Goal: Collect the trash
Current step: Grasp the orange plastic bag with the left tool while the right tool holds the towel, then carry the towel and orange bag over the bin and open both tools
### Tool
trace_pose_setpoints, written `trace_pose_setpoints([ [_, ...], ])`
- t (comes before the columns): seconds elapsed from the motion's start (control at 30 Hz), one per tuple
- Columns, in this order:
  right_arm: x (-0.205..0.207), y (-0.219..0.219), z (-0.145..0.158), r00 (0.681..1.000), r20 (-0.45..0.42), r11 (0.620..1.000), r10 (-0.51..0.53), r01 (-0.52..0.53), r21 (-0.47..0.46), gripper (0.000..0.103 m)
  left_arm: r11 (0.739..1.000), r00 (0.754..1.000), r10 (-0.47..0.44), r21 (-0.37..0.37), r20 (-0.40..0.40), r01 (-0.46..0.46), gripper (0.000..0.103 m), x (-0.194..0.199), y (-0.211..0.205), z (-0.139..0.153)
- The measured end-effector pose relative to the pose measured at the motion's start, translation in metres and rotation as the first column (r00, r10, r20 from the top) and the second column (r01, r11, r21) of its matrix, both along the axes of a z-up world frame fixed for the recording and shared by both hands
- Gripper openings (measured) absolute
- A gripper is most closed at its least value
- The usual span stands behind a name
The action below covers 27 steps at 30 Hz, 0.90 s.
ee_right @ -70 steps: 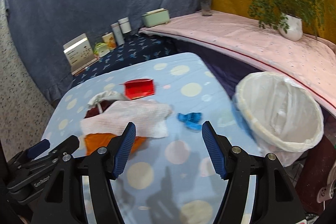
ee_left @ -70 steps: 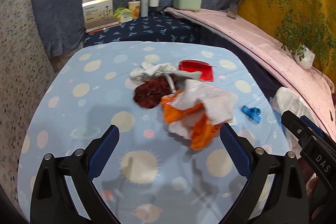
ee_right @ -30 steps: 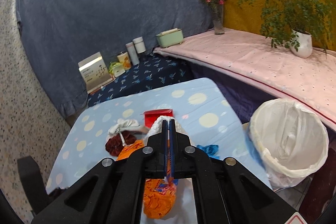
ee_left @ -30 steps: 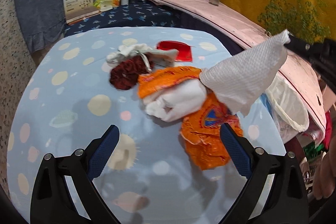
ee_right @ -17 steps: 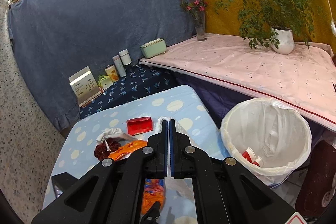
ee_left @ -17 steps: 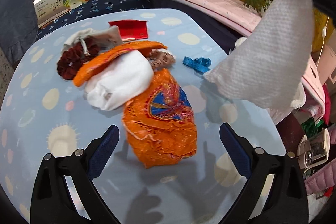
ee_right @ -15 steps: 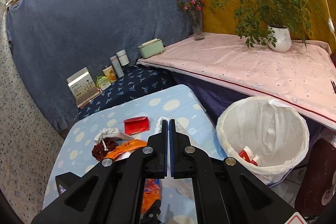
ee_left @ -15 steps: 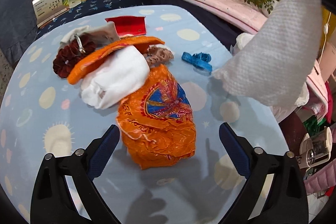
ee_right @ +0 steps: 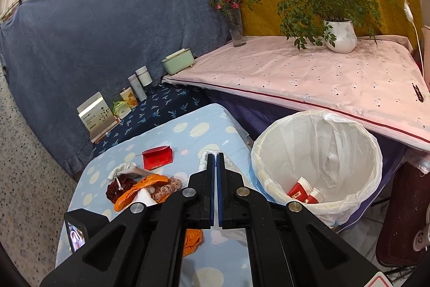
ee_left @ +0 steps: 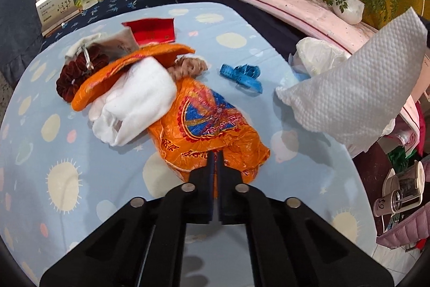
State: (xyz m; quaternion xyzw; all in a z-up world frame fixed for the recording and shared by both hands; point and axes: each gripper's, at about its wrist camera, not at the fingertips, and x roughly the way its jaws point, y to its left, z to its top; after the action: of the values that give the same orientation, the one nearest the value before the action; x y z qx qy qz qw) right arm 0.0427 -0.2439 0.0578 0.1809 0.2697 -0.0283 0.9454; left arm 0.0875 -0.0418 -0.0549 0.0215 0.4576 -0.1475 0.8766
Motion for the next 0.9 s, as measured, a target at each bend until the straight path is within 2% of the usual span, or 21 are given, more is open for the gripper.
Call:
trace_pose_setpoints([
  [0.47,-0.009,-0.04,0.028,0.997,0.067,0.999,-0.034,0.035,-0.006,0.002,0.993,0.986,-0.1,-0.055,0.134,0.108,0.0,0.002,-0.052,0.068],
  [0.9,0.0,-0.102,0.051,0.987,0.107,0.99,-0.122,0.128,-0.051,0.002,0.959,0.952,-0.235,-0.116,0.195,0.26,0.0,0.015,-0.119,0.116],
])
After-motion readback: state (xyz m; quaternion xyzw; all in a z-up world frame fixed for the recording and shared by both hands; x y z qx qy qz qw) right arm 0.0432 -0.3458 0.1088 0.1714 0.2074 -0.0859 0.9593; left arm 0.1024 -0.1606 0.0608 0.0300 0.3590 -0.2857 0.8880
